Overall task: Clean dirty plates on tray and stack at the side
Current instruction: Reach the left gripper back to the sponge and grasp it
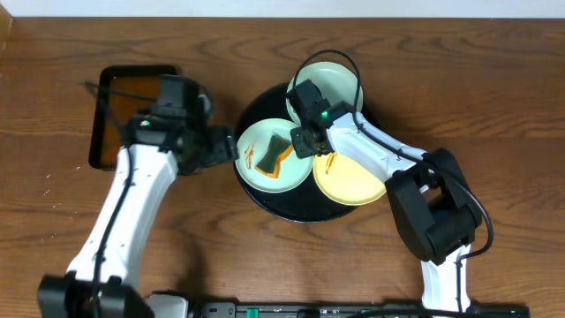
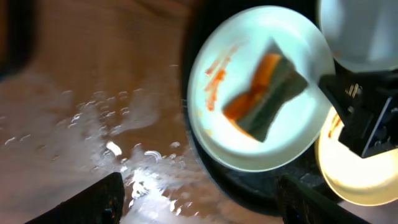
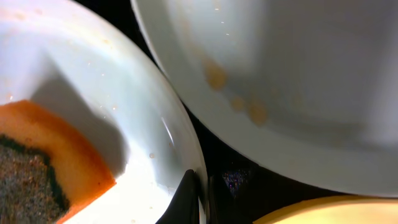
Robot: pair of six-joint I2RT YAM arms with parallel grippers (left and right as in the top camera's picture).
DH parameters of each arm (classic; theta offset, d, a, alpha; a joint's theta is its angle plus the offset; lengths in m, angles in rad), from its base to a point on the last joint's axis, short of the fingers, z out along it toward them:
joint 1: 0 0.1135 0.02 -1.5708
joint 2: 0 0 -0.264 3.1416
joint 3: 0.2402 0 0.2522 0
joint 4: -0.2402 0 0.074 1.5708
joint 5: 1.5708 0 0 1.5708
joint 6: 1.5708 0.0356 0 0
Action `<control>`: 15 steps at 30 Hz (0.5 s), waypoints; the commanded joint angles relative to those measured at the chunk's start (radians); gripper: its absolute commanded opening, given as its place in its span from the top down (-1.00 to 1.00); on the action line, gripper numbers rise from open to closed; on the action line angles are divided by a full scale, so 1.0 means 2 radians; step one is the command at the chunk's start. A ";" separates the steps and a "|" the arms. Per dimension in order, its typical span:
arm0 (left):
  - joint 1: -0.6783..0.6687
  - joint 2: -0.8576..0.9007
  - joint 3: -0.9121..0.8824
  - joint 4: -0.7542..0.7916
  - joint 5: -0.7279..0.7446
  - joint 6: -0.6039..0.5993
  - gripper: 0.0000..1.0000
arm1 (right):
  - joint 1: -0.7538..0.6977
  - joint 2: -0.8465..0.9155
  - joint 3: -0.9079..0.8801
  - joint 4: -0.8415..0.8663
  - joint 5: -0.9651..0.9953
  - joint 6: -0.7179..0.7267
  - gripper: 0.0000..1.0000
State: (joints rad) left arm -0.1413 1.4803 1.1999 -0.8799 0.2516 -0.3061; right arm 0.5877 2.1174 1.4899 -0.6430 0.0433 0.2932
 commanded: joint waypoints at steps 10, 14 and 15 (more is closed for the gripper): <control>-0.048 0.131 -0.002 0.103 0.018 0.174 -0.55 | -0.007 0.004 0.000 -0.004 -0.066 -0.078 0.98; -0.048 0.132 -0.002 0.104 0.046 0.204 -0.52 | -0.017 0.004 0.000 -0.004 -0.094 -0.078 0.96; -0.048 0.132 -0.002 0.105 0.060 0.212 -0.51 | -0.019 0.004 0.000 -0.005 -0.100 -0.078 0.94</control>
State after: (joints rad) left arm -0.2359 1.7470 1.1999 -0.6724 0.2920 0.0181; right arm 0.5529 2.1178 1.4910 -0.6422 -0.0635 0.1707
